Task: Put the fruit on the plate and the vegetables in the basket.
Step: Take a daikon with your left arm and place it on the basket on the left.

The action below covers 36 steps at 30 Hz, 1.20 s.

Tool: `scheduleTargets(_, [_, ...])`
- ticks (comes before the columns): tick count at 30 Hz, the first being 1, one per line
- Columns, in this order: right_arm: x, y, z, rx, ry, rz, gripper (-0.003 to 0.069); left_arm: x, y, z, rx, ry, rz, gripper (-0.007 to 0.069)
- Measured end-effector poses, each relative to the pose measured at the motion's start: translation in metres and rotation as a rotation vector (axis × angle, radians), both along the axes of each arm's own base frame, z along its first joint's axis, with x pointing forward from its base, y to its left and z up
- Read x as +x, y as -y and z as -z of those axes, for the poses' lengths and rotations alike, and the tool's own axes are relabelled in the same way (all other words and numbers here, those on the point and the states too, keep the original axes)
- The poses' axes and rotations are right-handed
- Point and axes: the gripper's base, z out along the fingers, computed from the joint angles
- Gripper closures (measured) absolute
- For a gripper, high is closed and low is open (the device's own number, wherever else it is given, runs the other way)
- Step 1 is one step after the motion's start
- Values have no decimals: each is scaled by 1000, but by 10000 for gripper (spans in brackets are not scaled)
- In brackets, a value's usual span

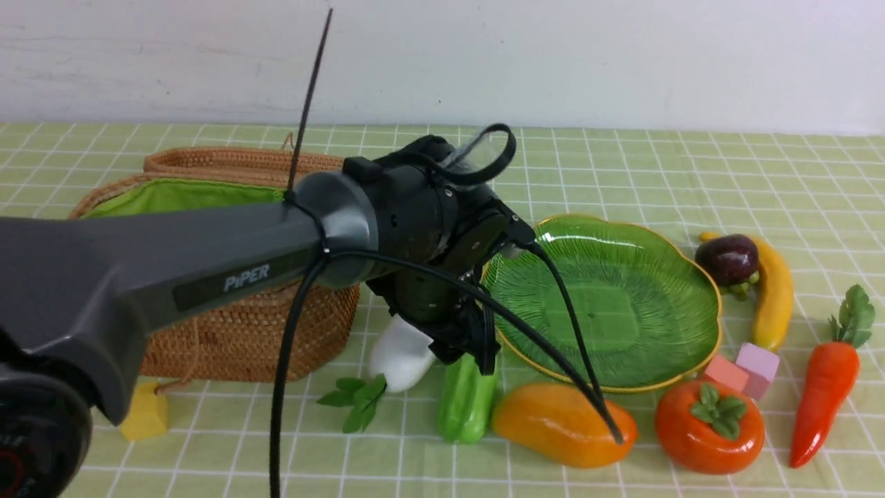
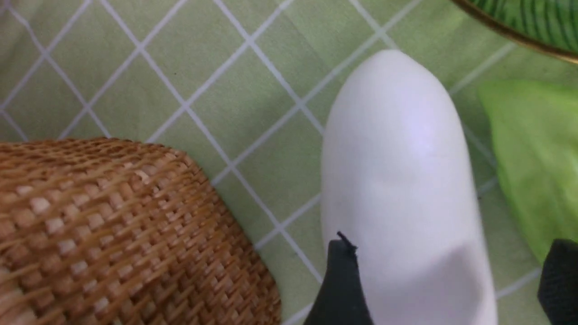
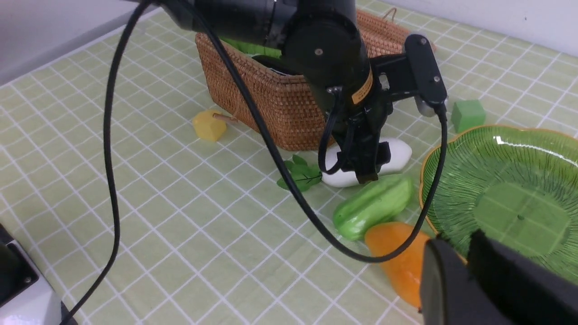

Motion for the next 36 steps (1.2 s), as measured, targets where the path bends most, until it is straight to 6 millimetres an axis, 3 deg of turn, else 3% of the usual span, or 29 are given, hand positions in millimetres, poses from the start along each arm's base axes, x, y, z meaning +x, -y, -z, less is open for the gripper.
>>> scheduleTargets(15, [0, 0, 0, -17, 12, -10, 564, 18, -7, 38, 84, -31, -9, 85])
scheduleTargets(25, [0, 0, 0, -18, 11, -11, 564, 19, -5, 33, 77, -46, -34, 104])
scheduleTargets(29, [0, 0, 0, -18, 11, -11, 564, 16, -3, 11, 41, -80, -84, 104])
scheduleTargets(31, [0, 0, 0, -18, 12, -12, 564, 8, -2, -24, -5, -87, -110, 104])
scheduleTargets(32, [0, 0, 0, -18, 12, -12, 564, 6, -1, -27, -8, -87, -109, 104])
scheduleTargets(34, [0, 0, 0, -18, 12, -11, 561, -10, 0, -71, -62, -66, -95, 104])
scheduleTargets(35, [0, 0, 0, -17, 13, -10, 561, -11, -1, -74, -68, -63, -95, 104])
scheduleTargets(36, [1, 0, -1, -12, 23, -2, 559, -25, -2, -103, -106, -32, -68, 104])
